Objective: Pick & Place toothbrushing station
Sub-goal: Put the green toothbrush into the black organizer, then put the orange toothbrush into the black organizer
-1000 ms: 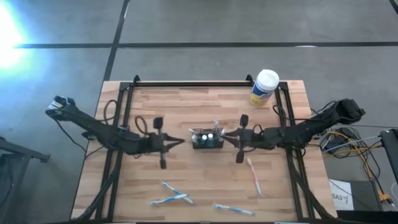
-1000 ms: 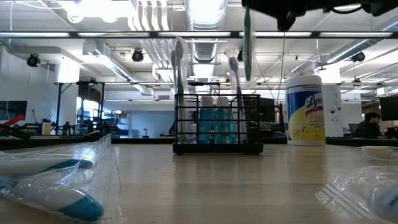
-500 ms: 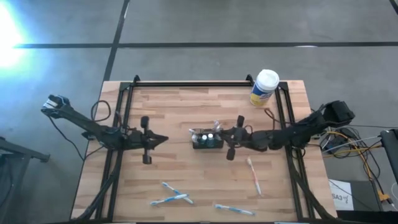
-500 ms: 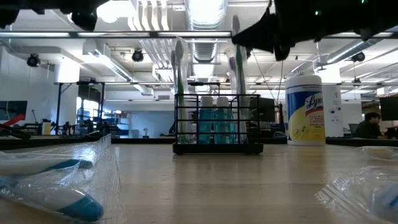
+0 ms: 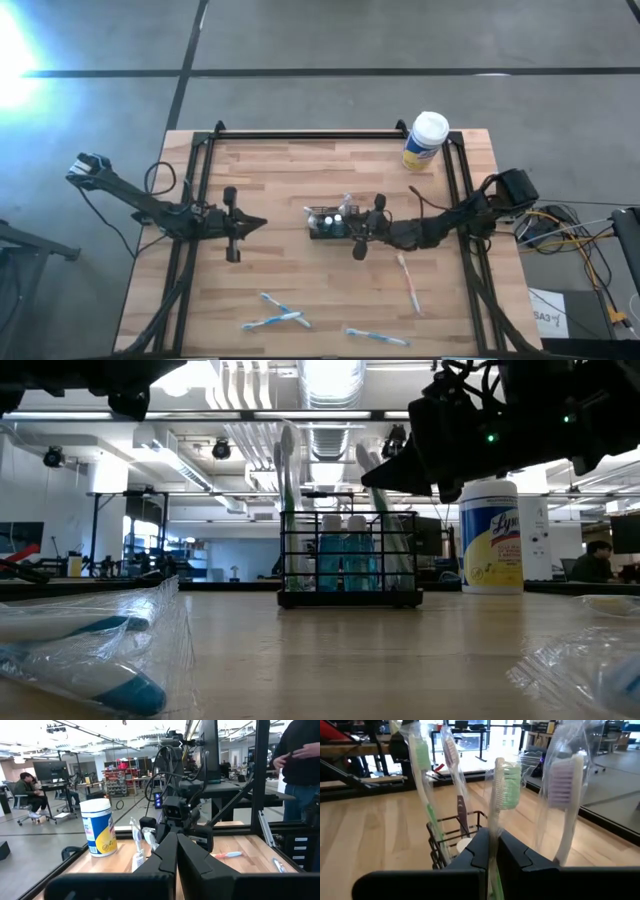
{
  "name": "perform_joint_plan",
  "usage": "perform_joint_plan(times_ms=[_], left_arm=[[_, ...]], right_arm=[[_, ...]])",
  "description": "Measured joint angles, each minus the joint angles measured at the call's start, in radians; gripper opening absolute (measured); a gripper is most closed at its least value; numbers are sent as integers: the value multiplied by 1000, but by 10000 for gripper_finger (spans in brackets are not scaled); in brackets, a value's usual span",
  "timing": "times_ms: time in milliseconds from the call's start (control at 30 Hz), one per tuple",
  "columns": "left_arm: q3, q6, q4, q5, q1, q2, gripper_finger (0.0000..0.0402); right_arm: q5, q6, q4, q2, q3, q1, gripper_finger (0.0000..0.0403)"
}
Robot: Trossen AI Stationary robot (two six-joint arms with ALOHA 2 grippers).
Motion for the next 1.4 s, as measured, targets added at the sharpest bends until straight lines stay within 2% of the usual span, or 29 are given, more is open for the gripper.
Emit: perform_joint_plan(times_ms=[167, 467, 633, 867, 1000, 1100, 1167, 1267, 1400], left_arm=[[0, -4, -24, 0, 0, 1, 12], [1, 17, -27, 0, 0, -1, 19], [10, 14, -28, 1, 0, -5, 20], [11, -15, -173, 13, 0, -38, 13], [11, -22, -221, 162, 0, -77, 4], [11, -40, -275, 186, -1, -108, 5], [11, -46, -306, 186, 0, -126, 4], [6, -54, -321, 193, 0, -146, 3], [-7, -90, -340, 207, 0, -166, 4]], right_arm=[[-13, 0, -12, -14, -7, 3, 27], [-15, 0, -15, -73, -8, 27, 124], [-12, -30, -60, -144, -8, 41, 160], [-1, -38, -232, -306, -8, 95, 172], [-1, -22, -346, -416, -8, 159, 166], [0, -48, -403, -484, 1, 227, 159], [35, -69, -411, -515, 13, 282, 152], [154, -100, -410, -534, 28, 372, 141], [405, -92, -435, -515, 40, 508, 123]])
